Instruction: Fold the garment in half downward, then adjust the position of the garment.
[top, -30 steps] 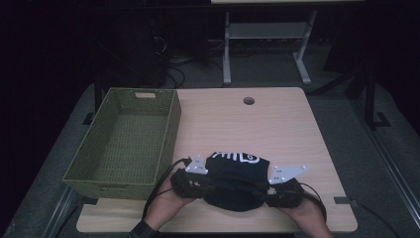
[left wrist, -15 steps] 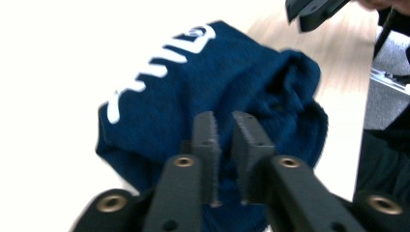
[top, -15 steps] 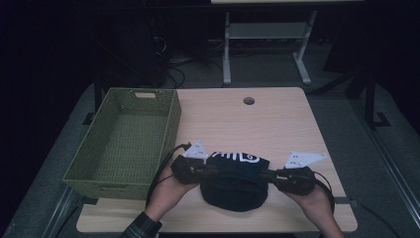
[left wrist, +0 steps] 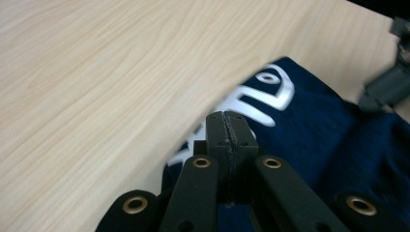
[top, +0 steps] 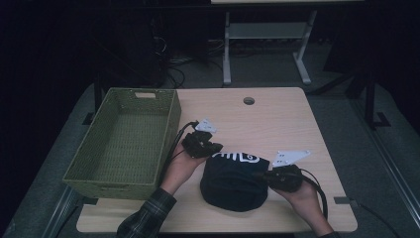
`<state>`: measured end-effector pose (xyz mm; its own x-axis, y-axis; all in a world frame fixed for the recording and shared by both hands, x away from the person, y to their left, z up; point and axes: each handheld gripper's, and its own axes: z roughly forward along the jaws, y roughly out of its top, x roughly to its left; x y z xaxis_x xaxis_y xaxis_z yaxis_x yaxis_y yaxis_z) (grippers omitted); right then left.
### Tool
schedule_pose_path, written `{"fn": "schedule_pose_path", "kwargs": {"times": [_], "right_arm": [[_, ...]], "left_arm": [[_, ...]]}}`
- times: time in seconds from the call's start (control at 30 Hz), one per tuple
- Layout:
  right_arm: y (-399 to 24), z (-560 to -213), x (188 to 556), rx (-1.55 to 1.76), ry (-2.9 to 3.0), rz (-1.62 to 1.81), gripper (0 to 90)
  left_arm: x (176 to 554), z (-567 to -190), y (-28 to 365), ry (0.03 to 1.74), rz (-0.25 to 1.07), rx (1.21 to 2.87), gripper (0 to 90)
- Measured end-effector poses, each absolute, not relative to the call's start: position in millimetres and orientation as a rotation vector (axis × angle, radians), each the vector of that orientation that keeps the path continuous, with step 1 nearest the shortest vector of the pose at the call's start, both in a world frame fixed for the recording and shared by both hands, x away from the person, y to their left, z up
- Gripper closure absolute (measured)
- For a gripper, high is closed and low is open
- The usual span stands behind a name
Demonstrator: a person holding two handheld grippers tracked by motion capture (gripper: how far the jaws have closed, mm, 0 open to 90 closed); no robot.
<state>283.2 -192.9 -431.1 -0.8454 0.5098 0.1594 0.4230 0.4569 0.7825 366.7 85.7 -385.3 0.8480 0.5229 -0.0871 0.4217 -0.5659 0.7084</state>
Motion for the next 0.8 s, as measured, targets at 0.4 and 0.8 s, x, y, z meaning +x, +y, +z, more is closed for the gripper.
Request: {"fn": "schedule_pose_path", "kwargs": {"times": [0.4,0.8], "right_arm": [[-179,-446,265,0.779,2.685,1.302,90.0],[-158,-463,255,0.74,2.752,1.201,90.0]], "left_arm": [[365,-418,72,0.692,0.118,2.335,89.9],[372,-440,62,0.685,0.095,2.396,90.0]]}}
